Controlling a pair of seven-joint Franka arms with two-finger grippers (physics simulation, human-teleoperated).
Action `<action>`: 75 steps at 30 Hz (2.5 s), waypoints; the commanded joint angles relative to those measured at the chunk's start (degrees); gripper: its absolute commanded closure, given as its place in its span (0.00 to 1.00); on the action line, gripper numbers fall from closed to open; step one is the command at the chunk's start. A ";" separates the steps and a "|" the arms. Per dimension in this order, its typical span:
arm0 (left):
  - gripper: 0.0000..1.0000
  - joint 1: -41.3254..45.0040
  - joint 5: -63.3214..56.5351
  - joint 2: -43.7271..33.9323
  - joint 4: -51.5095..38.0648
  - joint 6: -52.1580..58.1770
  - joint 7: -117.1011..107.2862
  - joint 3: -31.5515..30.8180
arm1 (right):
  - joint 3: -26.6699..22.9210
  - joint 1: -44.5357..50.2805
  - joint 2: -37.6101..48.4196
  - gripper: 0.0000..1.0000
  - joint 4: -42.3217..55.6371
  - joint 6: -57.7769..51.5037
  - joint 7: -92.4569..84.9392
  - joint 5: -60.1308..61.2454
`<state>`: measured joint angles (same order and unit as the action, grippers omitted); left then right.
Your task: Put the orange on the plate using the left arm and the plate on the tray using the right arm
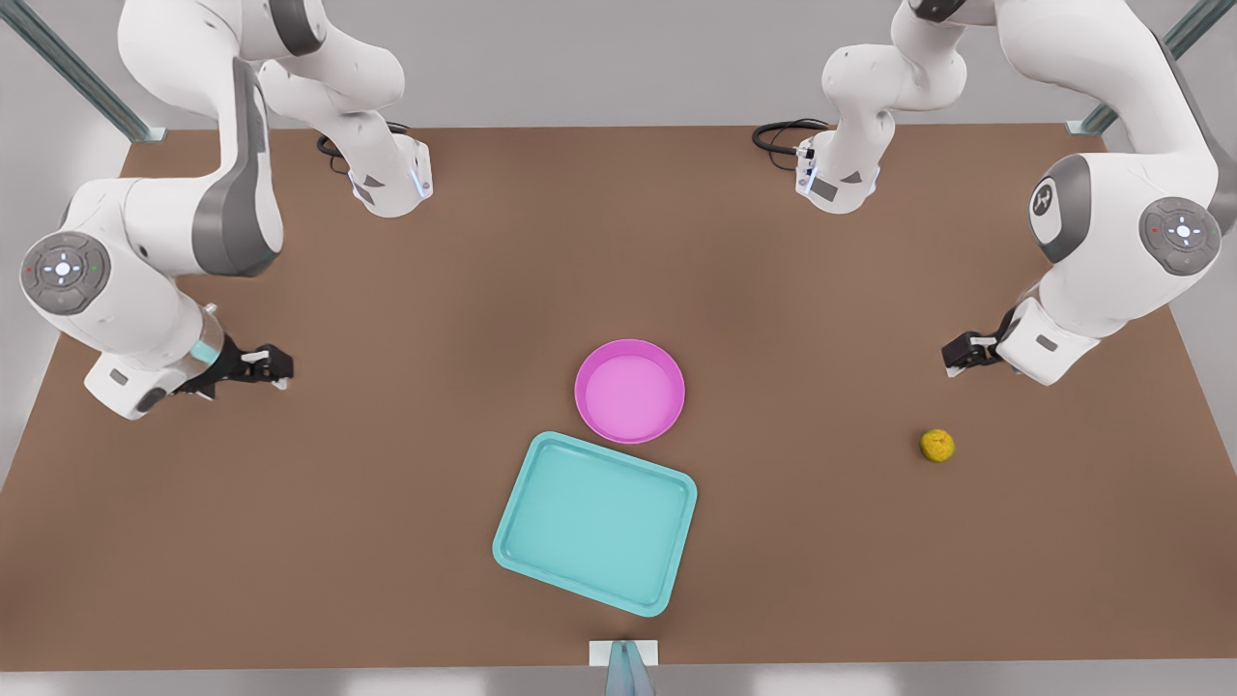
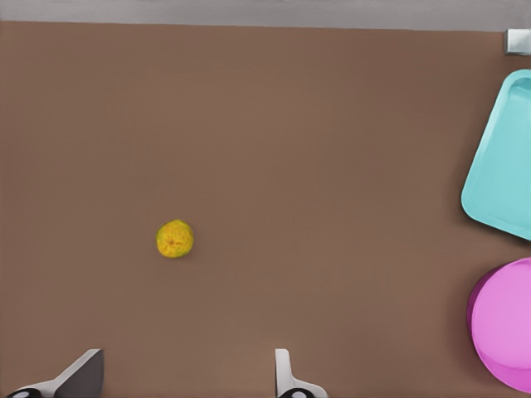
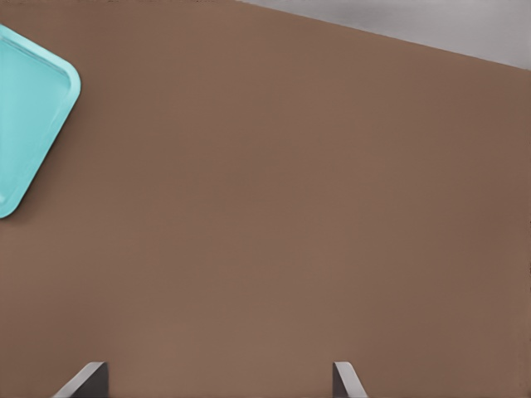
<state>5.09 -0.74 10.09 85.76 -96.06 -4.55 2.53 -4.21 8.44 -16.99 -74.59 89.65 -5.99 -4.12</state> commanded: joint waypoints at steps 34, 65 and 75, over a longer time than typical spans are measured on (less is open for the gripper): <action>0.00 -5.62 -0.31 32.54 5.12 -27.52 22.21 4.41 | -0.01 0.00 -0.24 0.00 -0.20 0.88 -2.01 0.43; 0.43 8.88 -0.31 29.38 -2.96 -13.11 -4.14 2.83 | -0.01 -0.26 -0.33 0.00 -0.03 0.97 -2.10 0.51; 0.43 30.07 3.99 37.37 -15.17 -8.62 -40.27 -4.55 | -0.01 -0.35 -0.68 0.00 -0.03 1.50 -2.10 0.60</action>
<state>34.58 1.97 46.34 71.90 -106.90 -9.21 -1.54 -4.21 8.08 -17.72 -74.70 91.02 -7.99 -3.57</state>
